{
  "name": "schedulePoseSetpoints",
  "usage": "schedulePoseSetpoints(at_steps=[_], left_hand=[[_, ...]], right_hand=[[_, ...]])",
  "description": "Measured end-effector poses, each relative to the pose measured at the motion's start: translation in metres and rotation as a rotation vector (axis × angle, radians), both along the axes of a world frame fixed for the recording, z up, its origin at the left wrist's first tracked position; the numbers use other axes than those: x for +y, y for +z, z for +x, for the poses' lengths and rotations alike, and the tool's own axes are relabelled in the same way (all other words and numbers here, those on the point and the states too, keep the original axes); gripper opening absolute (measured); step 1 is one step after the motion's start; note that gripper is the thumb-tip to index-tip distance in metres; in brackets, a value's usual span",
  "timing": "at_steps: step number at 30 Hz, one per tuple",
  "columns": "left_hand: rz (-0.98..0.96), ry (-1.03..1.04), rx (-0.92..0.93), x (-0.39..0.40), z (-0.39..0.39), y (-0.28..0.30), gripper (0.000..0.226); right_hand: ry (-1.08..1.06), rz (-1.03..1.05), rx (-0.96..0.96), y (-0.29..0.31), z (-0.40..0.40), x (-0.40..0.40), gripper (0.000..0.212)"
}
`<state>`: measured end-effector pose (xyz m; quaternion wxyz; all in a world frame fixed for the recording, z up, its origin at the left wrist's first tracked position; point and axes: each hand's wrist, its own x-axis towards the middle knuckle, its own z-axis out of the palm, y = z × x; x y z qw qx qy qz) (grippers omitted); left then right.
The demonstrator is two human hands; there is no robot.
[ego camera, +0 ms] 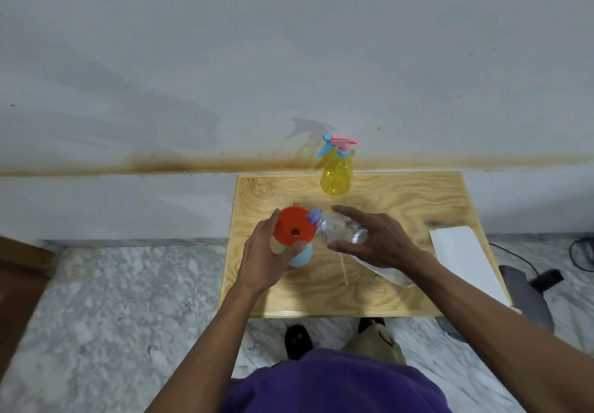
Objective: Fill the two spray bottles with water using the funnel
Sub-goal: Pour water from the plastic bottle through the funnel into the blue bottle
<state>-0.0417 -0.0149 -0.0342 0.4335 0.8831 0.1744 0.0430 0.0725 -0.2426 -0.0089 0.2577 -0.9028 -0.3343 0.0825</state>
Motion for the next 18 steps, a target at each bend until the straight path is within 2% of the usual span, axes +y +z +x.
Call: schedulePoseSetpoints(at_steps=[7, 14, 18], left_hand=[[0.010, 0.007, -0.023, 0.000, 0.001, 0.000, 0.095], [-0.015, 0.013, 0.005, 0.000, 0.002, 0.000, 0.098], [-0.024, 0.016, 0.010, -0.001, 0.002, 0.001, 0.097]], right_hand=[[-0.390, 0.328, 0.108, -0.011, -0.010, -0.023, 0.079], [-0.744, 0.411, 0.178, -0.019, -0.009, -0.055, 0.074], [-0.820, 0.452, 0.194, -0.027, -0.013, -0.063, 0.071]])
